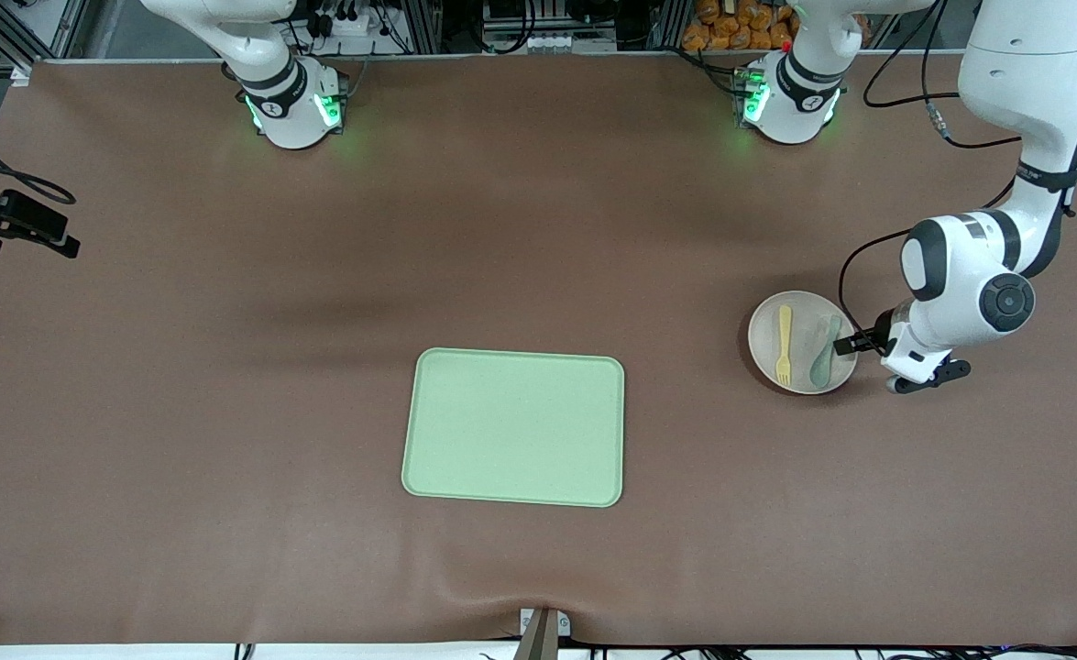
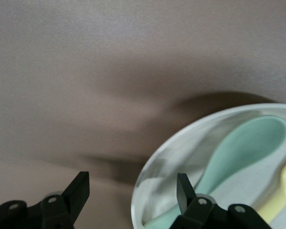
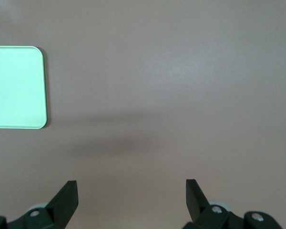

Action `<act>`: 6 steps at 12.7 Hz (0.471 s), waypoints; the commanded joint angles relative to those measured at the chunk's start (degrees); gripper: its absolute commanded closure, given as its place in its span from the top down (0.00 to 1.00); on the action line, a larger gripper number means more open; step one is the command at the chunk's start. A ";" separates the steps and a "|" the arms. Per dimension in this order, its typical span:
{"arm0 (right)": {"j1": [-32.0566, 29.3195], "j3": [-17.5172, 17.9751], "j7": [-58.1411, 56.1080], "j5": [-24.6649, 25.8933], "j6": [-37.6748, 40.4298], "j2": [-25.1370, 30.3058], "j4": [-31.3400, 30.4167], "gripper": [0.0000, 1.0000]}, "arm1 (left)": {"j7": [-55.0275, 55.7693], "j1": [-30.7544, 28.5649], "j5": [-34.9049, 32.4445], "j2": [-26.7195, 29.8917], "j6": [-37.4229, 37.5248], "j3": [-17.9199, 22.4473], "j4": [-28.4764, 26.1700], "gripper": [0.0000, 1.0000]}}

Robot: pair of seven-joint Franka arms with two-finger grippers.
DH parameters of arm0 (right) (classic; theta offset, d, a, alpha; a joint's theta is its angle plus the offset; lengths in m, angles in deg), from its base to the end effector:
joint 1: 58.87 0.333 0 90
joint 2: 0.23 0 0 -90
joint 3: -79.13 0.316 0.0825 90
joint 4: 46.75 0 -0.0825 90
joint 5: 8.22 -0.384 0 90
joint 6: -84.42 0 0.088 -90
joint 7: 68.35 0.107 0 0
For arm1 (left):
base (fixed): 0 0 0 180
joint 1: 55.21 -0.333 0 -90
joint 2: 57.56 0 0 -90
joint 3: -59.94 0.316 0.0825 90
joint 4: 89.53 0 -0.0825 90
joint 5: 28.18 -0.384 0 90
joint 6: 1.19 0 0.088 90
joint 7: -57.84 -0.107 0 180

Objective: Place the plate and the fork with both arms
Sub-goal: 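Grasp the plate rim with the left gripper and lift it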

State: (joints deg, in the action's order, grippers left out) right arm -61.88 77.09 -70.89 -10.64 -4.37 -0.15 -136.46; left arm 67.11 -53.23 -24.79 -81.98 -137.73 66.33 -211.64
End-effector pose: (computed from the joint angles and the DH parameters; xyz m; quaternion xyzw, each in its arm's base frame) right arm 0.5502 -0.0440 0.6259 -0.9995 0.0216 0.0059 0.0216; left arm 0.5532 0.0431 0.1926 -0.9866 -0.1387 0.0850 0.0085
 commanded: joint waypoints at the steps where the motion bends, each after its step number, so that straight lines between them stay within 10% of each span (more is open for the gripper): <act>1: -0.42 0.37 0.87 0.31 0.37 0.62 0.15 1.00 | -0.13 -0.31 0.83 -0.71 -1.10 -0.15 0.21 0.74; 6: -0.33 0.37 0.87 0.31 0.37 0.36 0.15 1.00 | -0.05 -0.23 2.14 -1.24 -1.19 -0.15 0.38 0.52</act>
State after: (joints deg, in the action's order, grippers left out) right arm -61.88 77.09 -70.89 -10.64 -4.37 -0.15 -136.46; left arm 67.12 -53.40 -24.49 -82.83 -138.23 66.32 -211.63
